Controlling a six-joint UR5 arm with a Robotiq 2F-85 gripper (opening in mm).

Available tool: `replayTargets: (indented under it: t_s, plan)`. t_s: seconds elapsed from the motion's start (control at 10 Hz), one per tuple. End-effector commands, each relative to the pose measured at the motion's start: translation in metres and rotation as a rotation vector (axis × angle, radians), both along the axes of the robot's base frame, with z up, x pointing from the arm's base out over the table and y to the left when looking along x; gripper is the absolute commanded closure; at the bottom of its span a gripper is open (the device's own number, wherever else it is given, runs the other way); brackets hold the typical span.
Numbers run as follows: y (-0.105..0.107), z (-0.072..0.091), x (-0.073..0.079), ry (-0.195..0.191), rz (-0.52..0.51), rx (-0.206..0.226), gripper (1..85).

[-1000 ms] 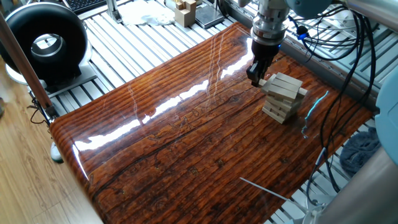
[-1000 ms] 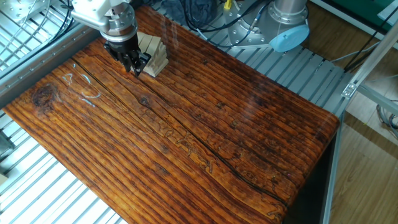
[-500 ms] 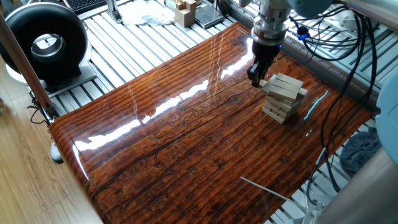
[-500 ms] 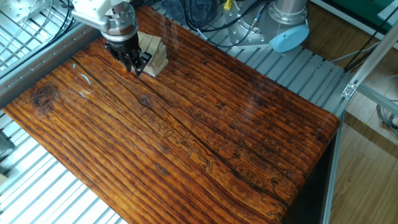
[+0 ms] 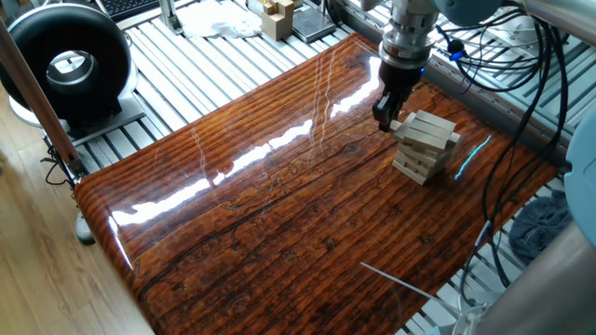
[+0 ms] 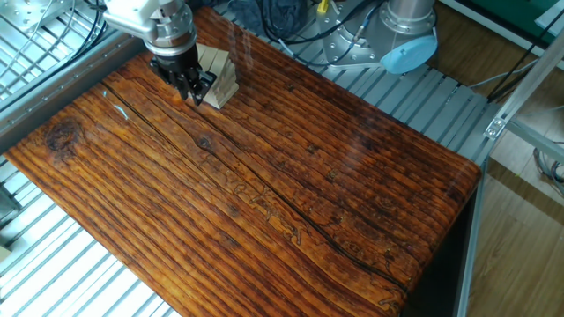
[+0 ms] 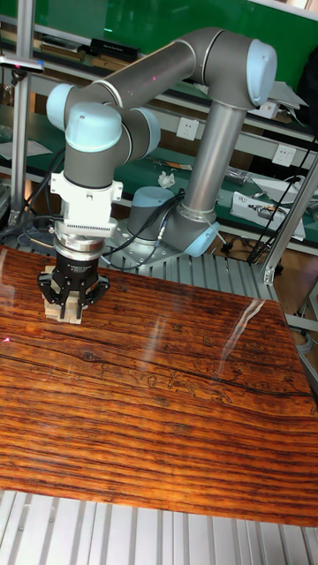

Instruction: Play Jenga

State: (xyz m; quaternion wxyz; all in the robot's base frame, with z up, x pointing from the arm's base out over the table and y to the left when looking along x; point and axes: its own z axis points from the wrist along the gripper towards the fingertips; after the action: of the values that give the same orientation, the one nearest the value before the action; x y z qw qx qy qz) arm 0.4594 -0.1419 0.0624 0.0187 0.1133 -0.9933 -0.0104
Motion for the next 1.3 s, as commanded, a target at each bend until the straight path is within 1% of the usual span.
replayTargets:
  t_s: [0.0, 0.4, 1.2]
  plan:
    - [0.001, 0.0, -0.004, -0.002, 0.004, 0.02, 65.7]
    - [-0.002, -0.001, -0.009, 0.012, 0.004, 0.01, 65.7]
    - [-0.01, -0.003, -0.017, 0.023, 0.004, -0.008, 67.0]
